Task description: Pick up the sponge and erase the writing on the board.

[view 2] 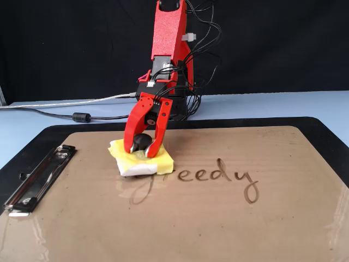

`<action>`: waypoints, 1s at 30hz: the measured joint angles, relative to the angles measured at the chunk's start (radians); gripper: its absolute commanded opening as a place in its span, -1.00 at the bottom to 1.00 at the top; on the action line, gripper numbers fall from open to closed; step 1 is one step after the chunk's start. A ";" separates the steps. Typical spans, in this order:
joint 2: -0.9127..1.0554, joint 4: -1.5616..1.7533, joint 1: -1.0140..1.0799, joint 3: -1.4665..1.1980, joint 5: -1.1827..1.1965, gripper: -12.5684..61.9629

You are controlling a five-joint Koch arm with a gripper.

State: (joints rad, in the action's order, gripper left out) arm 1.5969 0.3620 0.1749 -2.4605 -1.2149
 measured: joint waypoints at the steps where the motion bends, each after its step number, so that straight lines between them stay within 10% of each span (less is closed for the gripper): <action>1: -0.091 0.003 0.000 0.086 0.002 -0.88; 8: -0.569 0.130 -0.018 0.611 -0.011 -0.88; 16: 0.097 0.118 -0.048 -0.186 -0.078 -0.88; 24: -0.545 0.290 -0.054 0.471 -0.127 -0.88; 30: 0.040 0.298 -0.054 -0.284 -0.127 -0.88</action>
State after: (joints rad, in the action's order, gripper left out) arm 1.6368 0.6596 0.1212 -2.7443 -1.3422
